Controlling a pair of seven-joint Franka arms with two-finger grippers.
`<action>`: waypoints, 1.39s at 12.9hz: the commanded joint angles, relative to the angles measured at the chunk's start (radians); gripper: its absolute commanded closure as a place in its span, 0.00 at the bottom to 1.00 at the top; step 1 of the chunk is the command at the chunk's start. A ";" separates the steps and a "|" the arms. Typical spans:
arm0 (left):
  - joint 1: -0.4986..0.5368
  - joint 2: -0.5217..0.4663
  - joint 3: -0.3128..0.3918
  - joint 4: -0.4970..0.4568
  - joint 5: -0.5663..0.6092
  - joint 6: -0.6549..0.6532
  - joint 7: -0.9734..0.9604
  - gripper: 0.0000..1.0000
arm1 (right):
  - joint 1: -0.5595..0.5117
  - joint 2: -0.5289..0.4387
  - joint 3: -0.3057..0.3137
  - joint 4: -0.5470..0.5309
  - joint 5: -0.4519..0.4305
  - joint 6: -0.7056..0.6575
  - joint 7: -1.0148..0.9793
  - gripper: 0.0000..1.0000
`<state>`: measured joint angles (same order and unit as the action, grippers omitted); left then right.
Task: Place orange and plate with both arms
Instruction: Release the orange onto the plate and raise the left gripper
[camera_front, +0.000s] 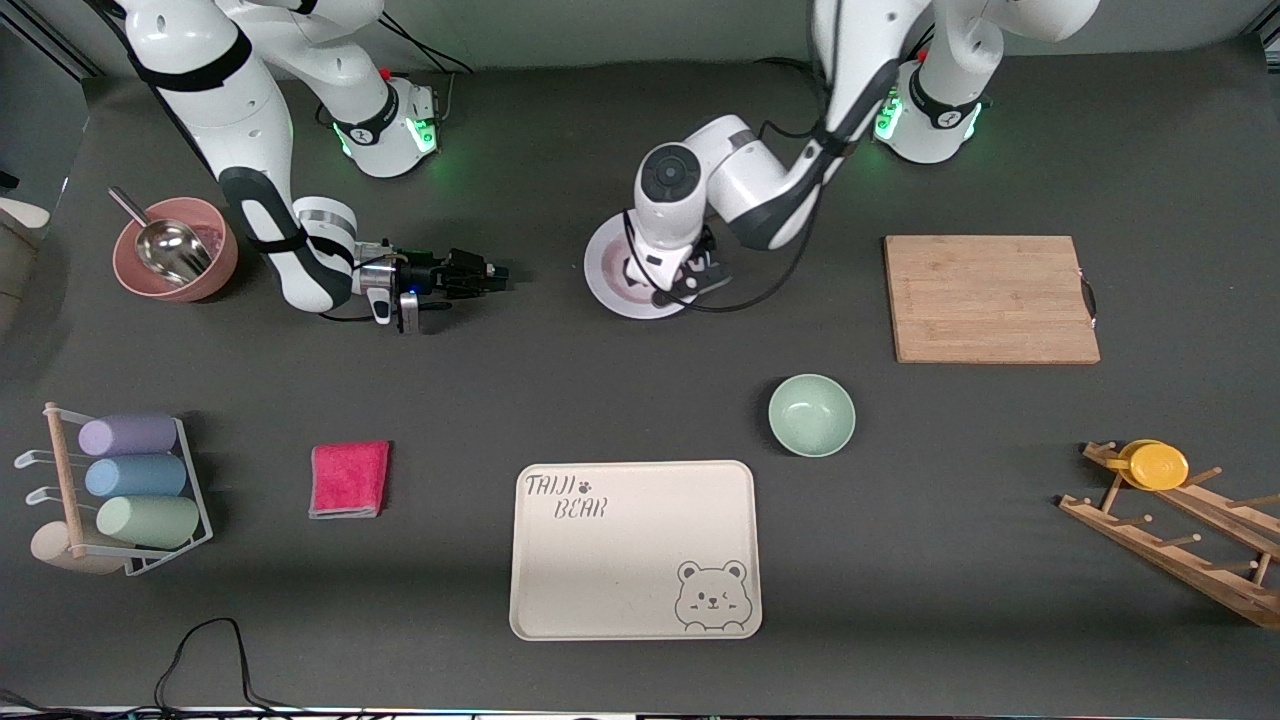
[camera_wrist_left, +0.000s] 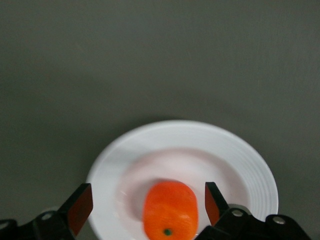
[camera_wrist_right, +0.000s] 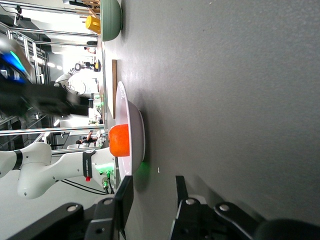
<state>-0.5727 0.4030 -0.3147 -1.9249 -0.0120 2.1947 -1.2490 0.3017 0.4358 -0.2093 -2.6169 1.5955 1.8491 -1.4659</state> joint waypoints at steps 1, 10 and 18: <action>0.117 -0.154 0.003 0.015 -0.006 -0.194 0.155 0.00 | 0.001 0.024 0.001 0.006 0.031 -0.014 -0.034 0.59; 0.178 -0.395 0.521 0.041 0.009 -0.480 0.914 0.00 | 0.232 0.049 0.039 0.049 0.349 -0.010 -0.034 0.59; 0.571 -0.403 0.351 0.148 0.058 -0.618 1.102 0.00 | 0.439 0.115 0.036 0.130 0.589 -0.004 -0.036 0.59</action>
<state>-0.0130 0.0045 0.0605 -1.7985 0.0197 1.6146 -0.1518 0.7311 0.5286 -0.1643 -2.5034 2.1567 1.8462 -1.4759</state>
